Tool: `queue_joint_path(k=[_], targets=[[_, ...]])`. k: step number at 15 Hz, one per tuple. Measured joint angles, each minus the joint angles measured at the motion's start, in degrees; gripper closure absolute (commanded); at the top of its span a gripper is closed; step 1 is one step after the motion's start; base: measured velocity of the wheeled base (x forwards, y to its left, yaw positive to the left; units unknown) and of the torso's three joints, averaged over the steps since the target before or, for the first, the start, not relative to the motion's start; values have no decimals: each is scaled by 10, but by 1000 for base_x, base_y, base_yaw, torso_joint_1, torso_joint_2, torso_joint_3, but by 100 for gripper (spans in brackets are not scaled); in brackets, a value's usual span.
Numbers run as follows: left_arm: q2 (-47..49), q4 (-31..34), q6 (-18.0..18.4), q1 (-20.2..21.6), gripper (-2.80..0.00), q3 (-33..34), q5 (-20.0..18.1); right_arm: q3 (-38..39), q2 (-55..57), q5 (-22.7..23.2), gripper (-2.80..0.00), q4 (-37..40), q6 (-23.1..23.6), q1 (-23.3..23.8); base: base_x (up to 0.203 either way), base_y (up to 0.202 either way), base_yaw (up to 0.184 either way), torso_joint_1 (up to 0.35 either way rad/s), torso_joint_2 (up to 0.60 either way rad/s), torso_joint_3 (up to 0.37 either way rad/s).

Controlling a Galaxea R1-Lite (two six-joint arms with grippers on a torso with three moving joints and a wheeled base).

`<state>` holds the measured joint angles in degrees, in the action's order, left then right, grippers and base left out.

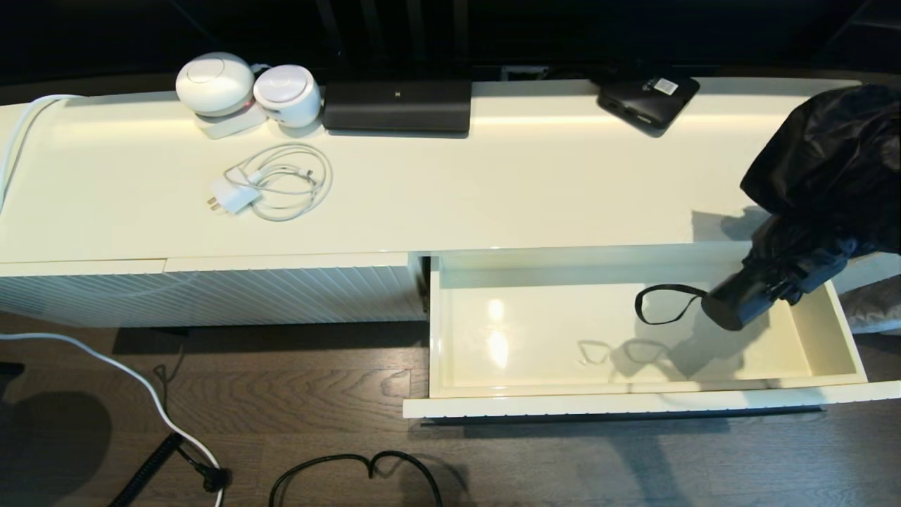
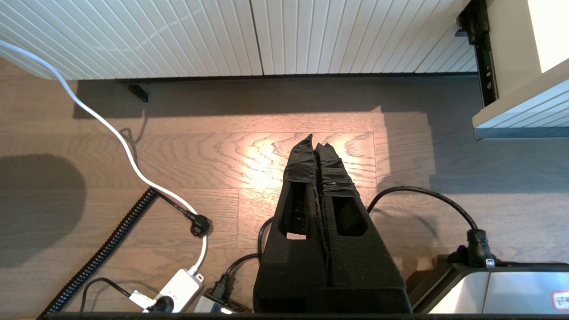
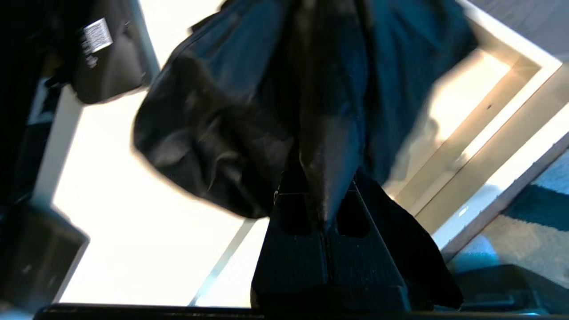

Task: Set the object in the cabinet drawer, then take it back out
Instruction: Take the umbrella out of the drawer and put it on the table

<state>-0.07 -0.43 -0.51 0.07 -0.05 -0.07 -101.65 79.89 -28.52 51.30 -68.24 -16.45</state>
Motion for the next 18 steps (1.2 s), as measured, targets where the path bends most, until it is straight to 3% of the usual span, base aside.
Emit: queue_joint_path(k=[8, 18], targets=[[0, 0, 0, 0, 0, 0, 0, -84, 105, -4, 0, -54, 6, 16, 0, 0, 0, 0, 0, 0], [0, 0, 0, 0, 0, 0, 0, -91, 143, -5, 0, -202, 67, 53, 0, 0, 0, 0, 0, 0]])
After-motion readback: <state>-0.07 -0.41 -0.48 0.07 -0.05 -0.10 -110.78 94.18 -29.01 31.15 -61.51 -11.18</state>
